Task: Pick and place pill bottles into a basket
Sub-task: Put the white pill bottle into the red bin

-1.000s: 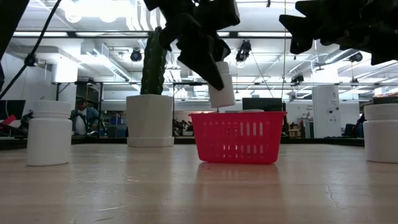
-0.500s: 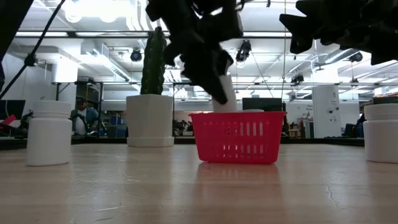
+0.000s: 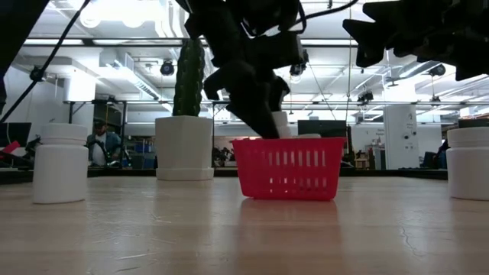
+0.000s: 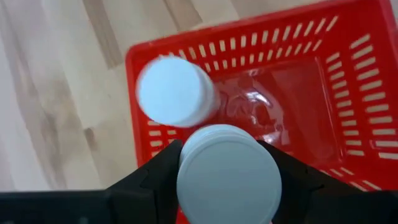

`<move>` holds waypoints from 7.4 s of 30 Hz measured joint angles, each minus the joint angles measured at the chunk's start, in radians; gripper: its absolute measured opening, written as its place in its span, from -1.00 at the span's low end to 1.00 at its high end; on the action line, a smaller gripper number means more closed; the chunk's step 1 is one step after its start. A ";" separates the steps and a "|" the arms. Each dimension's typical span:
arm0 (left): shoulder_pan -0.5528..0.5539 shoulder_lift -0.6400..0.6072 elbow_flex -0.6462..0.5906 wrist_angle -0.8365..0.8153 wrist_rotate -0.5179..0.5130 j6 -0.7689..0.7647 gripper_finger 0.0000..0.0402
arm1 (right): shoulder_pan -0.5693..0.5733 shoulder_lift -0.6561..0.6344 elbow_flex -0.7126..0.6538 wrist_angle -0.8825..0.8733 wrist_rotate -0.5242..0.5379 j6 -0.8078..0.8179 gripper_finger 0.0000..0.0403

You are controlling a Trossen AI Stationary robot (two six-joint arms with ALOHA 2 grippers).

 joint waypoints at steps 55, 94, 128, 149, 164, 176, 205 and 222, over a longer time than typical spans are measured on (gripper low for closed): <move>0.000 0.001 0.002 0.020 -0.130 -0.040 -0.07 | 0.000 0.001 -0.001 -0.016 0.001 0.000 0.01; 0.000 0.000 0.007 -0.006 -0.129 -0.082 0.24 | 0.000 0.001 -0.001 -0.016 0.003 0.001 0.01; -0.090 -0.185 0.006 -0.183 -0.198 -0.122 0.37 | 0.000 0.005 -0.001 -0.023 0.005 -0.001 0.01; -0.379 -0.227 -0.004 -0.374 -0.147 -0.379 0.37 | 0.000 0.025 0.006 -0.021 0.009 0.009 0.01; -0.395 -0.260 -0.268 -0.235 -0.102 -0.455 0.37 | 0.000 0.026 0.006 -0.022 0.009 0.013 0.01; -0.399 -0.414 -0.452 -0.102 -0.088 -0.538 0.37 | 0.000 0.026 0.007 -0.021 0.009 0.031 0.01; -0.408 -0.449 -0.525 -0.094 -0.076 -0.616 0.37 | 0.000 0.026 0.007 -0.022 0.009 0.034 0.01; -0.416 -0.449 -0.549 -0.119 -0.075 -0.667 0.37 | 0.000 0.026 0.007 -0.022 0.009 0.037 0.01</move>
